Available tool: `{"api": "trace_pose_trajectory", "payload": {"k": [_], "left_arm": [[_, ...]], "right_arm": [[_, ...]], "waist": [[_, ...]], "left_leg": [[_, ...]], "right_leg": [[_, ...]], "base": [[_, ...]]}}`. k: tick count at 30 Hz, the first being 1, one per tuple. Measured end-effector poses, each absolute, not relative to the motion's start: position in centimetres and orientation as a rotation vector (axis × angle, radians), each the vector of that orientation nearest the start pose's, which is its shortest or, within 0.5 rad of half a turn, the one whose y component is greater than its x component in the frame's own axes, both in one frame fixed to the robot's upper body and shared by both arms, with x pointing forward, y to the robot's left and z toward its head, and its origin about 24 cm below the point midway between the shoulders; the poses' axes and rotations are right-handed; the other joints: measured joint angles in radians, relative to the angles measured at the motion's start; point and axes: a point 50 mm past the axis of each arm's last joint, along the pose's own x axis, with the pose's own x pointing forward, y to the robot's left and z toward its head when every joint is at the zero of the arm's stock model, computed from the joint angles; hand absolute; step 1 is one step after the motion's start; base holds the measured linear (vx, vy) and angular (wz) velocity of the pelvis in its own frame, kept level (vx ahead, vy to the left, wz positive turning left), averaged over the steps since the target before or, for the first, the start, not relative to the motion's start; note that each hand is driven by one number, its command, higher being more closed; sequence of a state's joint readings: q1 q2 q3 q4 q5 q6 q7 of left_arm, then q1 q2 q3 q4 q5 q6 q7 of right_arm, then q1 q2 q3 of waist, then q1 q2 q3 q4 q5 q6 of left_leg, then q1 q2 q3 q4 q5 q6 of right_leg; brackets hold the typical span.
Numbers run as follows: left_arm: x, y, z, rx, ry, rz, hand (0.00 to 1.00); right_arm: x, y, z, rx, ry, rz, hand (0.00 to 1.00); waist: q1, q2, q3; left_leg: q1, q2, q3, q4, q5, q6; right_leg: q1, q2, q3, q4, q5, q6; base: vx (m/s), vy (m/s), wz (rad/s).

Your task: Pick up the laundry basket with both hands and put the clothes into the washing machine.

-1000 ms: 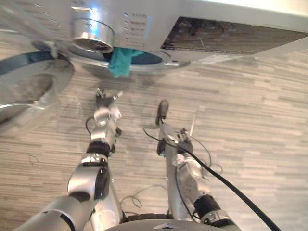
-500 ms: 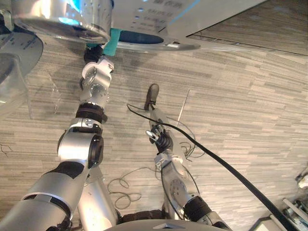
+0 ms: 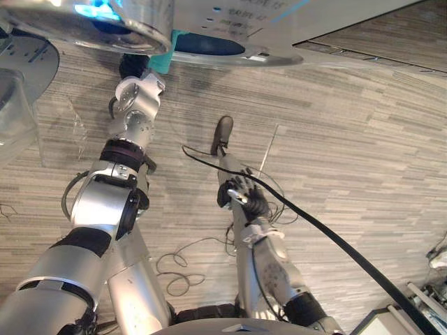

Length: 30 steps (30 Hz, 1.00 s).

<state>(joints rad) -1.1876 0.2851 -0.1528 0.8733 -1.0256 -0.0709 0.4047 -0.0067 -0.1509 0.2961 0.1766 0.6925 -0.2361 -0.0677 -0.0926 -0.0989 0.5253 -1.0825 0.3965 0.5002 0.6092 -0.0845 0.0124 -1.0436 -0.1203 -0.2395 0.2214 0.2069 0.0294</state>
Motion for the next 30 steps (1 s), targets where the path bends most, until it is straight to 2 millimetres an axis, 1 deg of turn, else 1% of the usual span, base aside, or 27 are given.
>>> {"api": "trace_pose_trajectory", "payload": {"k": [1,3,5,6,7,8,9,10,11,12,13,14,15,16,18,19,23,27,30], "left_arm": [[41.9,14.3,24.0,-0.643,-0.139,0.151,0.00],[41.9,14.1,23.9,-0.640,-0.121,0.136,0.00],[41.8,14.0,23.2,-0.640,-0.091,0.130,0.00],[41.7,13.9,22.5,-0.642,-0.075,0.130,0.00],[41.2,13.6,21.6,-0.646,-0.076,0.120,0.00],[40.7,12.7,21.7,-0.637,-0.124,0.070,0.00],[39.8,11.0,24.1,-0.610,-0.255,-0.034,0.00],[39.5,10.5,25.1,-0.611,-0.296,-0.065,0.00],[38.2,9.2,29.6,-0.611,-0.474,-0.176,0.00],[38.4,10.4,31.5,-0.558,-0.561,-0.163,0.00],[38.5,11.9,31.6,-0.566,-0.575,-0.123,0.00],[38.1,13.1,32.7,-0.626,-0.619,-0.096,0.00],[37.4,13.2,34.1,-0.688,-0.666,-0.108,0.00],[37.1,13.3,34.5,-0.688,-0.699,-0.130,0.00],[37.2,13.3,33.9,-0.731,-0.678,-0.110,0.00],[36.9,12.9,34.3,-0.767,-0.694,-0.133,0.00],[37.0,12.0,33.8,-0.820,-0.671,-0.148,0.00],[37.1,12.4,33.8,-0.834,-0.667,-0.129,0.00],[37.3,12.9,33.6,-0.801,-0.670,-0.099,0.00]], "right_arm": [[24.2,-13.6,1.0,0.489,0.071,0.062,0.00],[23.8,-14.3,0.7,0.443,0.079,0.058,0.00],[23.8,-14.3,0.5,0.441,0.094,0.057,0.00],[23.7,-14.3,0.4,0.439,0.105,0.057,0.00],[23.5,-14.4,0.1,0.438,0.119,0.057,0.00],[23.2,-14.4,-0.2,0.436,0.131,0.056,0.00],[23.0,-14.3,-0.4,0.421,0.141,0.070,0.00],[22.9,-14.2,-0.5,0.415,0.143,0.074,0.00],[22.8,-14.1,-0.7,0.399,0.149,0.084,0.00],[22.8,-13.8,-0.8,0.401,0.151,0.099,0.00],[22.8,-13.7,-0.8,0.404,0.148,0.104,0.00],[22.8,-13.8,-0.8,0.403,0.145,0.096,0.00],[22.9,-13.9,-0.9,0.402,0.146,0.090,0.00],[22.9,-13.9,-0.9,0.404,0.146,0.088,0.00],[22.9,-13.9,-0.9,0.404,0.146,0.085,0.00],[22.9,-13.9,-0.9,0.405,0.145,0.084,0.00],[22.8,-14.2,-1.0,0.405,0.146,0.071,0.00],[22.4,-14.7,-1.2,0.408,0.149,0.050,0.00],[22.2,-14.9,-1.4,0.408,0.157,0.038,0.00]], "waist": [[0.002,0.000,0.000],[0.008,0.001,0.001],[0.010,0.001,0.001],[0.012,0.001,0.001],[0.015,0.002,0.001],[0.018,0.002,0.001],[0.017,0.002,0.001],[0.014,0.002,0.001],[0.006,0.002,0.001],[-0.012,0.002,0.001],[-0.025,0.002,0.001],[-0.028,0.002,0.001],[-0.026,0.002,0.001],[-0.027,0.002,0.001],[-0.022,0.002,0.001],[-0.025,0.002,0.001],[-0.024,0.002,0.001],[-0.027,0.003,0.001],[-0.030,0.003,0.001]], "left_leg": [[0.002,0.002,0.003,0.005,-0.002,0.003],[0.011,0.003,0.004,0.012,-0.003,0.005],[0.036,0.003,0.013,0.012,-0.005,0.009],[0.056,0.002,0.024,0.009,-0.008,0.013],[0.087,-0.001,0.034,0.010,-0.015,0.013],[0.121,-0.003,0.048,0.007,-0.022,0.015],[0.142,-0.004,0.054,0.003,-0.025,0.017],[0.146,-0.004,0.054,0.001,-0.025,0.017],[0.154,-0.004,0.054,-0.002,-0.034,0.018],[0.155,-0.004,0.055,-0.002,-0.044,0.013],[0.155,-0.003,0.060,-0.003,-0.046,0.014],[0.154,-0.001,0.071,-0.009,-0.046,0.013],[0.154,-0.003,0.074,-0.013,-0.044,0.011],[0.154,-0.001,0.074,-0.010,-0.039,0.006],[0.153,0.005,0.074,0.001,-0.035,0.008],[0.154,0.006,0.074,0.002,-0.035,0.008],[0.153,0.003,0.074,0.004,-0.038,0.011],[0.151,0.005,0.074,0.018,-0.049,0.013],[0.151,0.006,0.074,0.019,-0.053,0.014]], "right_leg": [[0.001,0.001,0.005,0.001,0.001,0.002],[0.009,0.001,0.009,0.007,0.003,0.001],[0.029,0.004,0.013,0.008,0.004,0.000],[0.041,0.003,0.021,0.008,0.002,0.003],[0.064,0.003,0.035,0.006,0.004,0.008],[0.087,0.003,0.046,-0.001,0.005,0.010],[0.111,0.003,0.051,-0.018,0.014,0.016],[0.118,0.004,0.050,-0.025,0.015,0.015],[0.136,0.003,0.046,-0.049,0.019,0.012],[0.146,0.003,0.044,-0.071,0.023,0.007],[0.146,0.002,0.043,-0.080,0.024,0.006],[0.145,0.002,0.038,-0.101,0.025,0.006],[0.146,0.001,0.036,-0.109,0.033,0.005],[0.146,0.000,0.032,-0.109,0.049,0.006],[0.145,0.005,0.030,-0.106,0.059,0.007],[0.145,0.004,0.027,-0.101,0.060,0.007],[0.142,0.004,0.019,-0.090,0.059,0.009],[0.140,0.004,0.027,-0.091,0.058,0.009],[0.140,0.002,0.031,-0.091,0.056,0.009]], "base": [[-0.02,-0.030,-0.10],[-0.02,-0.030,-0.03],[-0.02,-0.043,0.00],[-0.01,-0.043,-0.09],[-0.01,-0.037,-0.16],[-0.01,-0.038,-0.20],[-0.01,-0.028,-0.13],[-0.02,-0.030,-0.09],[-0.03,-0.025,-0.10],[-0.03,-0.025,-0.13],[-0.02,-0.027,-0.19],[-0.01,-0.041,-0.14],[-0.01,-0.055,-0.08],[0.00,-0.051,-0.01],[0.02,-0.052,-0.05],[0.02,-0.047,-0.02],[0.01,-0.041,0.04],[-0.01,-0.036,-0.06],[-0.01,-0.024,-0.02]]}}
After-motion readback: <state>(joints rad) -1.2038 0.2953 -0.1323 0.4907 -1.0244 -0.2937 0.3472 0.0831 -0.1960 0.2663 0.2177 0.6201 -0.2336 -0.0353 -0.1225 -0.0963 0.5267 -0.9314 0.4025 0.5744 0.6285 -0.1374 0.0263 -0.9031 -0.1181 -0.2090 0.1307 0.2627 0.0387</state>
